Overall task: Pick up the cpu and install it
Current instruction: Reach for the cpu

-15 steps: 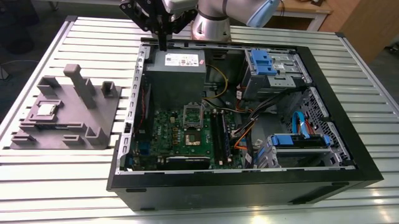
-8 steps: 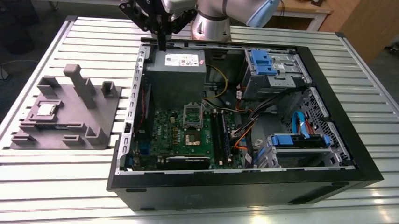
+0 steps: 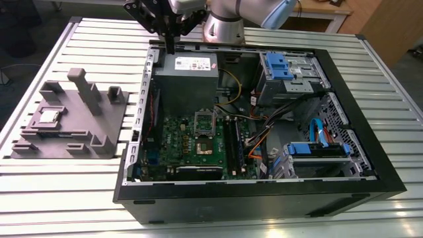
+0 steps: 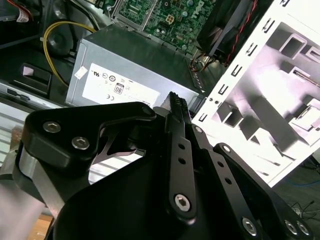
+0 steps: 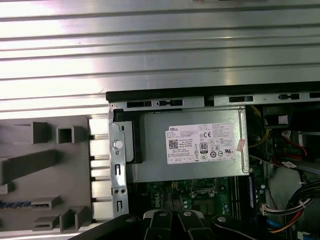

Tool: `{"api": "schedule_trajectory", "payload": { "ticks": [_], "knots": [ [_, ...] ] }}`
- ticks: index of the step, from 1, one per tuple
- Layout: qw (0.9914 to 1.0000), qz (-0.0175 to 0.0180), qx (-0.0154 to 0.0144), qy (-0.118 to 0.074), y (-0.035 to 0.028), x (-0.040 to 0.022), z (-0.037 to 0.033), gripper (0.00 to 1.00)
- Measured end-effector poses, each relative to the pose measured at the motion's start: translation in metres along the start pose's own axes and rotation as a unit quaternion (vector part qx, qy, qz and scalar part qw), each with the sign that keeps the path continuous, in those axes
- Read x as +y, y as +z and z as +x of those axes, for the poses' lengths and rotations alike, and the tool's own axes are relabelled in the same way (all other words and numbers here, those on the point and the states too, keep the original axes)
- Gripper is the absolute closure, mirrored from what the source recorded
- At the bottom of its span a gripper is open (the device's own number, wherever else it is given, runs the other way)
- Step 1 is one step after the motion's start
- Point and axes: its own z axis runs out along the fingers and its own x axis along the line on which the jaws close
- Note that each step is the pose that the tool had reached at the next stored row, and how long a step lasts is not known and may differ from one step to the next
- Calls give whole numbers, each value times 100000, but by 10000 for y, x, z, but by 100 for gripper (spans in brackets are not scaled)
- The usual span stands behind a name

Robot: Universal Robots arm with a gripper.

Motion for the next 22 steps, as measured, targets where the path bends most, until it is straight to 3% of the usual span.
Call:
{"api": "schedule_trajectory", "payload": {
  "ticks": [22],
  "knots": [
    [100000, -1, 3, -1, -1, -5, 61, 90]
  ]
}}
